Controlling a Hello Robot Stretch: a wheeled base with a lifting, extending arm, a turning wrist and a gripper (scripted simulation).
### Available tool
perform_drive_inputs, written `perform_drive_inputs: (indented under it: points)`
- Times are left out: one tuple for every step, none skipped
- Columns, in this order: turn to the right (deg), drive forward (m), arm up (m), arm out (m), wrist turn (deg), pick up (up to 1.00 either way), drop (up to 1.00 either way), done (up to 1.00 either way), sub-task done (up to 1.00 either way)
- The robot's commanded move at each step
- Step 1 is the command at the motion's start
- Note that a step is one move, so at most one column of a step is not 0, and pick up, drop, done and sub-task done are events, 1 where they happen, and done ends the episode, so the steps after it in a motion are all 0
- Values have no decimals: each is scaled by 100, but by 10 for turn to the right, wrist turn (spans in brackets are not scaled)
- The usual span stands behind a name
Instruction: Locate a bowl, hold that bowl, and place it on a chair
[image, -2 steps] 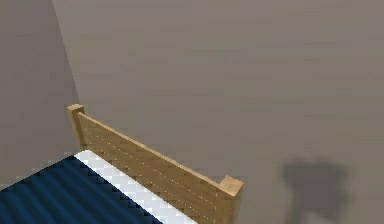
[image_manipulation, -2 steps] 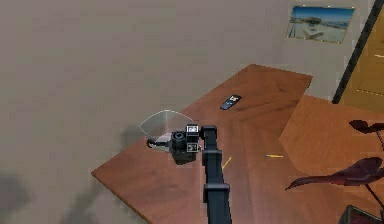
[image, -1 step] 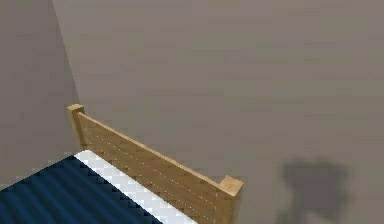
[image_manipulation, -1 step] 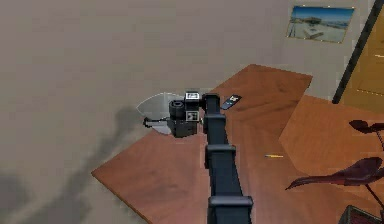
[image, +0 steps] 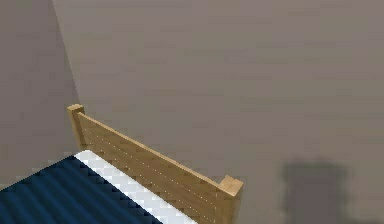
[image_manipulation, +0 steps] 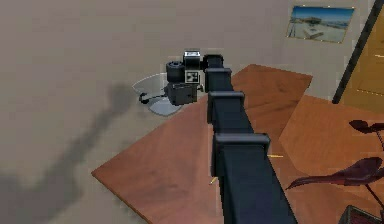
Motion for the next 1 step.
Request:
perform_drive_inputs:
  points:
    - [0, 0, 0, 0, -450, 0, 0, 0, 0]
